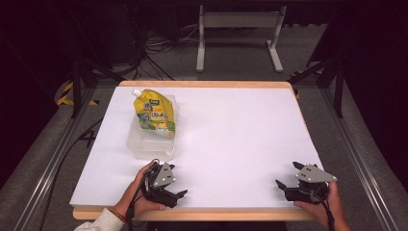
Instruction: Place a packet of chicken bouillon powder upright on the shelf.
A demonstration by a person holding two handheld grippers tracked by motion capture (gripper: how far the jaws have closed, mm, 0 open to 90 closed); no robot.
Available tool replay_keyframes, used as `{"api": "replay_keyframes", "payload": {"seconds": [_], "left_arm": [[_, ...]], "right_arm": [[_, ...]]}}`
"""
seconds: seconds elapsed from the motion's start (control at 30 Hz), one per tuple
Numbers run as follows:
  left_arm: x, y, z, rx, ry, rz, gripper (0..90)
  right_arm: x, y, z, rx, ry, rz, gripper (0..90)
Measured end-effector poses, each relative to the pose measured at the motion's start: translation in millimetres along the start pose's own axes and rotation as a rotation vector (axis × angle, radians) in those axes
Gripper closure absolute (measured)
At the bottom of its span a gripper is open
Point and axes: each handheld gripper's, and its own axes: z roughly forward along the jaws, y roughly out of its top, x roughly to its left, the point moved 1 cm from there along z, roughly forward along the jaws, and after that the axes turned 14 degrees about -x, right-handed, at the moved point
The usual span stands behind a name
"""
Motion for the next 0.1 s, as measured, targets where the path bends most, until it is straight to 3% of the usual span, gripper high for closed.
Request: {"api": "replay_keyframes", "payload": {"seconds": [0.1], "left_arm": [[-0.6,-0.6,1.0,0.005,-0.001,-0.001,9.6]], "right_arm": [[-0.2,0.7,-0.3,-0.004,-0.002,0.008,14.9]]}}
